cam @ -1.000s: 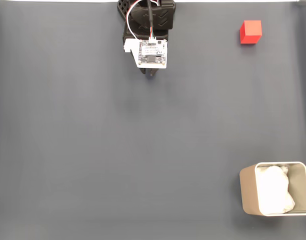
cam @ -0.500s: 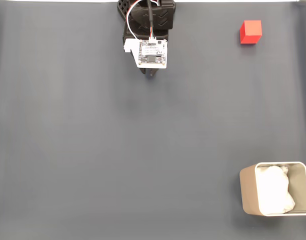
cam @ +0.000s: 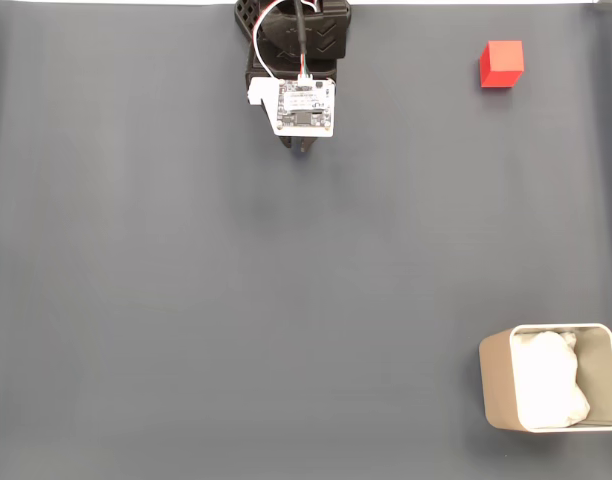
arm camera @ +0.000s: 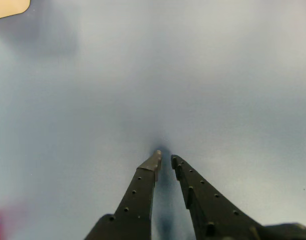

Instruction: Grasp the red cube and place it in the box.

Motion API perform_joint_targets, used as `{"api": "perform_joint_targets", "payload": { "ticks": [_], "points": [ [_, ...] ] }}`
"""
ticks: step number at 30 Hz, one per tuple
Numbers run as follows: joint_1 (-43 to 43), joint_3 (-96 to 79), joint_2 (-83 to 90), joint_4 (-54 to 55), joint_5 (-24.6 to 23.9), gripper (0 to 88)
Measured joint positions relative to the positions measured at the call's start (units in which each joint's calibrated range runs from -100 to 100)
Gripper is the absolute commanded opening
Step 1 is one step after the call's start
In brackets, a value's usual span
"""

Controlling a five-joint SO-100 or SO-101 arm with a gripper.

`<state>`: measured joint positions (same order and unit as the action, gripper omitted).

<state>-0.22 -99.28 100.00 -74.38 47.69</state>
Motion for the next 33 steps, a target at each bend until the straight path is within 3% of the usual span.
{"api": "perform_joint_targets", "payload": {
  "ticks": [17,33],
  "points": [
    [0.0,0.0,0.0,1.4,0.0,0.9],
    [0.4,0.0,-0.5,25.2,1.5,1.2]
  ]
}}
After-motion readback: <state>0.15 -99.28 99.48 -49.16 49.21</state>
